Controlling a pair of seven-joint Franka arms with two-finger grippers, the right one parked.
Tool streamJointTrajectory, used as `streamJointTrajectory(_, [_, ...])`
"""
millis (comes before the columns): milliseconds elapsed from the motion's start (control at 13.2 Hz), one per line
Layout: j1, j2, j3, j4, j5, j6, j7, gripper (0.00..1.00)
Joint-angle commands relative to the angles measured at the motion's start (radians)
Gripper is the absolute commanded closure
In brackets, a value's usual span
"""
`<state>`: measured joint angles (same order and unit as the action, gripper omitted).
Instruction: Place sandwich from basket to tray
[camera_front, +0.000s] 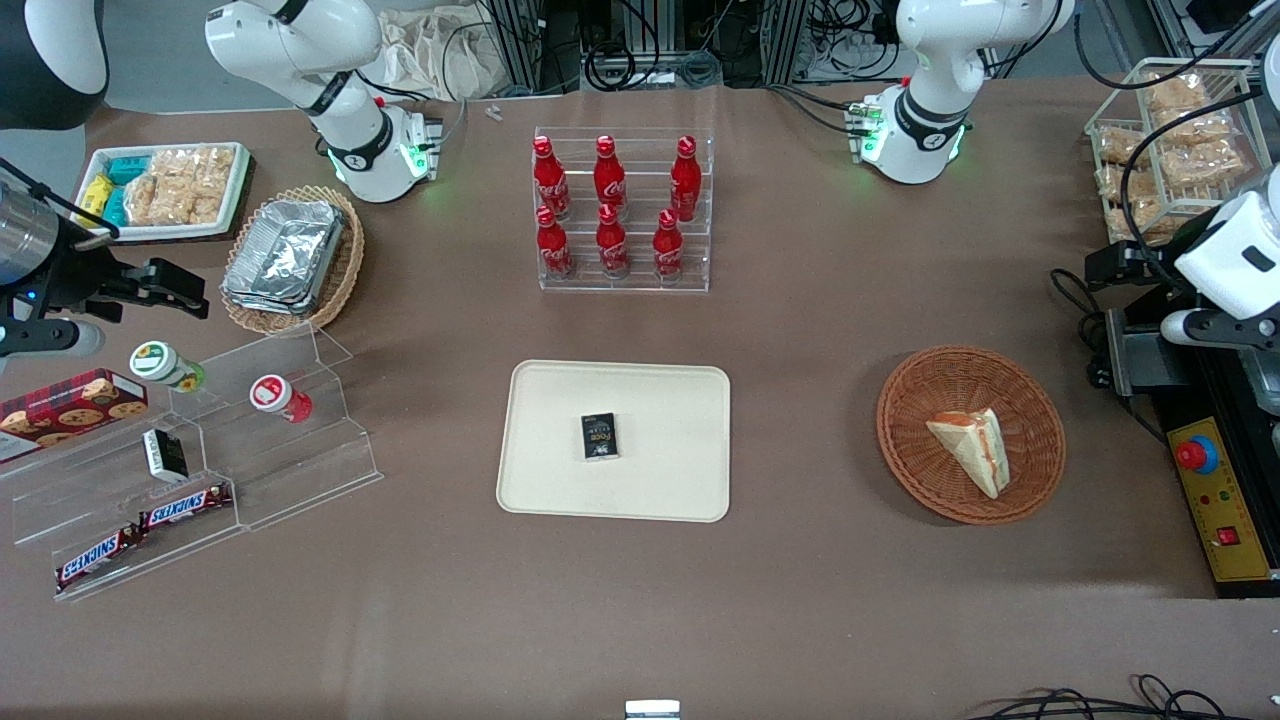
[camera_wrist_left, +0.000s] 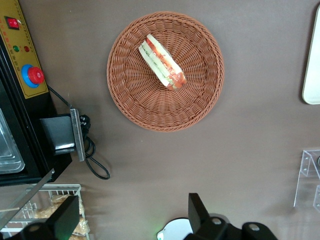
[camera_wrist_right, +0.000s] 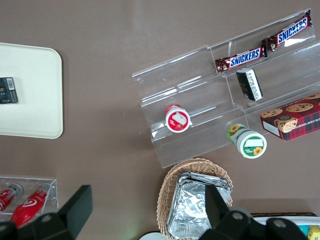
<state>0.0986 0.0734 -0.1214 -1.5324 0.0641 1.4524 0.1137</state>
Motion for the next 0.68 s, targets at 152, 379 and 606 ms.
streamJointTrajectory(152, [0.041,0.055,-0.003,-0.110,-0.044,0.193,0.027,0.04])
streamJointTrajectory(379, [0.039,0.098,-0.004,-0.195,-0.046,0.347,0.021,0.03])
streamJointTrajectory(606, [0.027,0.161,-0.012,-0.193,-0.046,0.425,-0.080,0.03])
